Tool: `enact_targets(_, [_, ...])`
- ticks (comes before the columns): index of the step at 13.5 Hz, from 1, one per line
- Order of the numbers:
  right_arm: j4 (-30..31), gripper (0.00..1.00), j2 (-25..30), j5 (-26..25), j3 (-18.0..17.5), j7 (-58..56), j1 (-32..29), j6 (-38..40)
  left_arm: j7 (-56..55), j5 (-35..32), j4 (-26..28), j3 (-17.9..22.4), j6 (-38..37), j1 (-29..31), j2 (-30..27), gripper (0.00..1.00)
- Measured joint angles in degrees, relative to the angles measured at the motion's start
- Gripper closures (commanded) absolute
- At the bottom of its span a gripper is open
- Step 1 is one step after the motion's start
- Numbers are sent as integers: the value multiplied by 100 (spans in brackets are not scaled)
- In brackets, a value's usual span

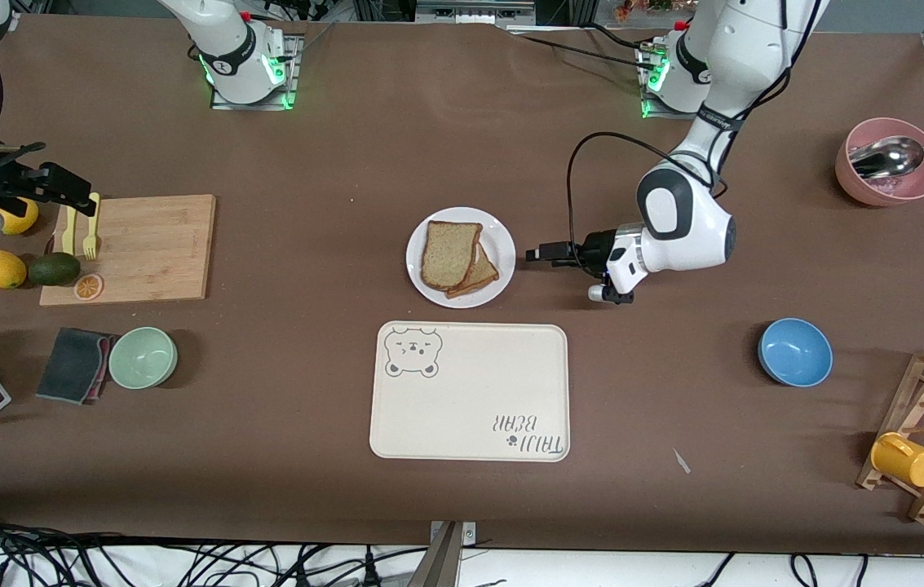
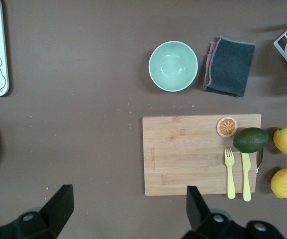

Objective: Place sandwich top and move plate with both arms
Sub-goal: 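Move the left gripper to the rim of the white plate, then close the left gripper on the plate rim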

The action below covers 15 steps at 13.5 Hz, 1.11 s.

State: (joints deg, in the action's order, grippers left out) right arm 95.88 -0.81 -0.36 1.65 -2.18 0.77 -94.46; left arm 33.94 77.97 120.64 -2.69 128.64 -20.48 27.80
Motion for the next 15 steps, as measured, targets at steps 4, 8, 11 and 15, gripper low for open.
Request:
enact_targets(4, [0,0,-7,2,0,0,-1,-14,388,483,27,-6,3,-332,267,2])
enact_targets(8, [0,0,-11,2,0,0,-2,-19,475,780,27,-7,135,-605,376,15])
enact_targets(11, [0,0,-12,2,0,0,-3,-19,665,816,26,-6,181,-681,433,19])
enact_targets(15, [0,0,-12,2,0,0,-3,-18,781,884,25,-6,185,-707,504,50])
